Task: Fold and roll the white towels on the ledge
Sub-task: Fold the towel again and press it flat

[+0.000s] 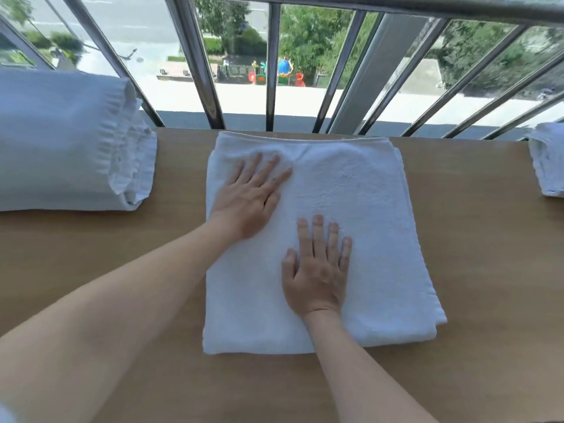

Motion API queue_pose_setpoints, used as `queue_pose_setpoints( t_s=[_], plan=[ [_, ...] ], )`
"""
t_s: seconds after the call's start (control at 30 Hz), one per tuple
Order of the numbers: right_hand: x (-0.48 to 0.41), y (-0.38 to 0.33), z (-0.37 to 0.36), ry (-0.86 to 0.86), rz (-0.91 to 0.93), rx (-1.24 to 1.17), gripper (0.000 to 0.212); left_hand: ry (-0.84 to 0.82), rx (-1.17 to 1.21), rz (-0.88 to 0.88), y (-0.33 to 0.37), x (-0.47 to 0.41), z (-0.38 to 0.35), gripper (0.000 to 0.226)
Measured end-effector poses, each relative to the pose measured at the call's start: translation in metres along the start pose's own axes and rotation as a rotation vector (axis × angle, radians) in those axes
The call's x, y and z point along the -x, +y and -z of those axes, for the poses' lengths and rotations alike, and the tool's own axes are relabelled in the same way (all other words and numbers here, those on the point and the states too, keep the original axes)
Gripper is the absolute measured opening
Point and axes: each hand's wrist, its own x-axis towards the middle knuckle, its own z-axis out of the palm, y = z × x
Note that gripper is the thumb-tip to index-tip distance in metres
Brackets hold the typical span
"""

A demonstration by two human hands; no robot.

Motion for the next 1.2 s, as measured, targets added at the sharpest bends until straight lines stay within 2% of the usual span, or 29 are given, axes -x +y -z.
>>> queue_pose_setpoints(
  t_s=[0.17, 0.3, 0.5, 0.63, 0.8, 0.9, 1.07, 1.2],
  plan=[
    [-0.002, 0.0, -0.001, 0.02, 0.008, 0.004, 0.062, 0.018, 0.001, 0.119, -0.022, -0.049, 0.017, 0.06],
    [-0.004, 0.0, -0.001, 0.028, 0.005, -0.002, 0.062, 0.038, 0.0, 0.162, -0.014, -0.05, 0.016, 0.06],
    [-0.004, 0.001, -0.006, 0.081, 0.007, -0.012, 0.056, 0.005, 0.055, 0.029, 0.047, 0.031, -0.009, 0.061],
    [-0.004, 0.001, -0.007, 0.056, -0.009, -0.018, 0.055, 0.013, 0.039, 0.146, 0.067, 0.093, -0.029, 0.061],
    [-0.003, -0.002, 0.002, -0.001, -0.031, -0.045, 0.055, 0.006, 0.012, 0.204, 0.078, 0.142, -0.04, 0.061],
    [0.002, 0.0, 0.01, -0.106, -0.018, -0.051, 0.057, 0.007, -0.001, 0.237, 0.083, 0.161, -0.042, 0.063],
    [0.03, 0.061, 0.024, -0.279, 0.314, 0.034, 0.064, 0.039, -0.014, 0.242, 0.082, 0.169, -0.043, 0.066],
    [0.041, 0.121, 0.041, -0.33, 0.178, 0.118, 0.063, 0.058, -0.042, 0.242, 0.085, 0.172, -0.044, 0.066]
  ],
)
